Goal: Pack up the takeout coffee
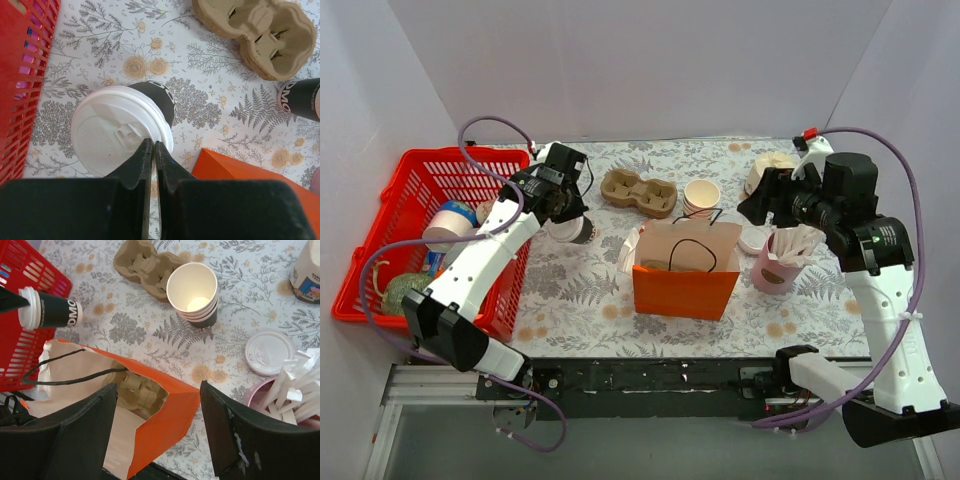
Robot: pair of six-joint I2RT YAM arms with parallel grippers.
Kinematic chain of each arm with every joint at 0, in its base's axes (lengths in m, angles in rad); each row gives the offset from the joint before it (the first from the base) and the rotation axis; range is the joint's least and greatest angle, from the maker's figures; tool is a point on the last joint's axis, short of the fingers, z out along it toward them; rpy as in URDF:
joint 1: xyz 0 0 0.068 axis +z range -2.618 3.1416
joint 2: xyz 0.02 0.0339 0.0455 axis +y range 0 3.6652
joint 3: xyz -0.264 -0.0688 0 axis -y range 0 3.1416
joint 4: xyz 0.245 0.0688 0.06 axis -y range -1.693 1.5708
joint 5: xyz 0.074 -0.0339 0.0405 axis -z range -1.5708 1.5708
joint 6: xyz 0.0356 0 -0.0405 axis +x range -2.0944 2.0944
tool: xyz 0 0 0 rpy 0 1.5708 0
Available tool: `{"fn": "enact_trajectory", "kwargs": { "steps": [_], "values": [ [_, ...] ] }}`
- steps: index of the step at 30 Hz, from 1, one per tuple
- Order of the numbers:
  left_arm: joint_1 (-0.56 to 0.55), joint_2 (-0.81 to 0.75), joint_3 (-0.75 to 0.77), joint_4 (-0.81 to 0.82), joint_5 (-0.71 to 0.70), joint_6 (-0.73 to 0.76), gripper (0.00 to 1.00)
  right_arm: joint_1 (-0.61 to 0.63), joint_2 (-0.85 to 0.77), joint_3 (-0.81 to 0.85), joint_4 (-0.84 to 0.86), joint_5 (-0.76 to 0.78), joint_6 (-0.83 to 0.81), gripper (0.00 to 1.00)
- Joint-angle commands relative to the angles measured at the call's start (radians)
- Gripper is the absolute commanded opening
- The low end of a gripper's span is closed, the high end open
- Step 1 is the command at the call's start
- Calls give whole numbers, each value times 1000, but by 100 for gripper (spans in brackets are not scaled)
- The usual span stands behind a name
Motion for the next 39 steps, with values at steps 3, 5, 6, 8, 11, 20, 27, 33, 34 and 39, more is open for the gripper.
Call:
{"fn": "enact_trajectory", "kwargs": {
  "steps": [3,5,6,8,11,20,27,33,34,39],
  "values": [
    [-2,-47,44,28,6,83,0,236,24,62,-232,195,72,74],
    [-2,-64,33,45,17,95,0,368,63,62,-255,264,120,76],
    [-1,-70,32,51,19,94,0,405,82,70,-277,397,141,75],
    [-2,-82,29,55,22,98,0,462,114,84,-321,496,199,75],
    [-2,-87,29,33,13,100,0,487,114,87,-324,579,241,75],
    [-2,-111,16,27,6,109,0,500,105,80,-329,578,252,74],
    [-2,-114,13,21,-1,117,0,500,80,53,-331,619,283,74],
    [-2,-140,-11,27,2,117,0,499,83,5,-291,570,246,76],
    [-2,-144,-11,25,2,117,0,499,91,-1,-283,566,244,75],
    [-2,-157,-5,16,25,120,0,500,111,-2,-255,559,226,60]
  ]
}}
